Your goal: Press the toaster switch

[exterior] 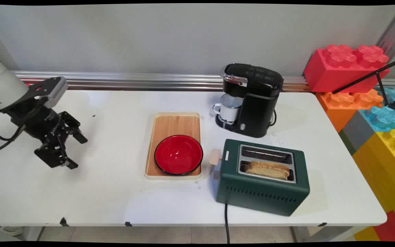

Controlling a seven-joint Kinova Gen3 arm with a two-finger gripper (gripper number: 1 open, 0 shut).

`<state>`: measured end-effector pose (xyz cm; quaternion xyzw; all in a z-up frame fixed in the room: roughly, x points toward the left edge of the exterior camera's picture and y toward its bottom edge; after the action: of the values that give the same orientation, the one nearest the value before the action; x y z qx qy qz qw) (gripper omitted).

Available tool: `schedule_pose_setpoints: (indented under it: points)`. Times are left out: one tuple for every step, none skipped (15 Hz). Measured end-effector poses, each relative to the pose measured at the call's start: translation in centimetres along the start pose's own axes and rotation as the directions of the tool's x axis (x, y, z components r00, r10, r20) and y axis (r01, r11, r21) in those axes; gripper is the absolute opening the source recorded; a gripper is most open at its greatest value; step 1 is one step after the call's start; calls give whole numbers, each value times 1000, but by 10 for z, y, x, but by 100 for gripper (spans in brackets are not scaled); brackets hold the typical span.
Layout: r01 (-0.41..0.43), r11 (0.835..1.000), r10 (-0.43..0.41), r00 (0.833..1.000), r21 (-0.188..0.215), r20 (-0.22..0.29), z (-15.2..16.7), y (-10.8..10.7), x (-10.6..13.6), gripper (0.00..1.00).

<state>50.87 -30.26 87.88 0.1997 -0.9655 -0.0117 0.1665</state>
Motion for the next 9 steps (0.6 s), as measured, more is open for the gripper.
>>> schedule_pose_setpoints:
  points:
    - [3,1000,-3,1000,-2,-11,1,-1,-1,100]
    - [8,1000,-8,1000,-6,-29,3,-3,0,100]
    - [14,1000,-15,999,-12,-50,4,-4,1,100]
    - [18,1000,-19,998,-16,-68,5,-5,4,100]
    - [29,999,-32,993,-25,-110,6,-7,9,100]
    - [38,999,-42,988,-31,-149,6,-9,15,100]
    - [47,998,-54,978,-36,-200,5,-12,24,100]
    - [50,998,-58,972,-40,-229,3,-13,29,100]
    - [50,998,-61,961,-45,-272,1,-15,38,100]
